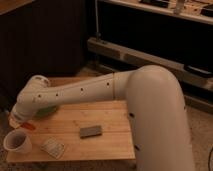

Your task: Place the pepper in the ceramic cup

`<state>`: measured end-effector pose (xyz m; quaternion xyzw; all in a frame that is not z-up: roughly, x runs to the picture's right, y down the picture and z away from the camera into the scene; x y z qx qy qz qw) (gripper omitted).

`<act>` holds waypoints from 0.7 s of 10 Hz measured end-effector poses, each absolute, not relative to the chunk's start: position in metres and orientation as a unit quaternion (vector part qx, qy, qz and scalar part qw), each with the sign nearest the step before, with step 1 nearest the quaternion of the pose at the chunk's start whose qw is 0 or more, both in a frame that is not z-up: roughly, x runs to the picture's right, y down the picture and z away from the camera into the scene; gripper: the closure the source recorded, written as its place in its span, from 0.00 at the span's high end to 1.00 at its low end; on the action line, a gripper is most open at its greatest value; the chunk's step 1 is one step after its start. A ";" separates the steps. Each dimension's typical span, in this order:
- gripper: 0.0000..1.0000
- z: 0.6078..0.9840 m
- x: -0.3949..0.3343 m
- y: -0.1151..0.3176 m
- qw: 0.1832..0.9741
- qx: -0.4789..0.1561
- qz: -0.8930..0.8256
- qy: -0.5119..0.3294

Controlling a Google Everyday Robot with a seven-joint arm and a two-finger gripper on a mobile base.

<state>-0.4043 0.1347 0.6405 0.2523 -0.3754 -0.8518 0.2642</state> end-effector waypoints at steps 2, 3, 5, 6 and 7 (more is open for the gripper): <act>0.01 0.627 -0.408 0.130 0.261 0.233 -0.855 -0.383; 0.01 0.623 -0.411 0.131 0.270 0.207 -0.851 -0.400; 0.01 0.616 -0.418 0.133 0.282 0.200 -0.833 -0.431; 0.01 0.612 -0.421 0.134 0.278 0.206 -0.832 -0.433; 0.01 0.604 -0.428 0.137 0.272 0.218 -0.828 -0.438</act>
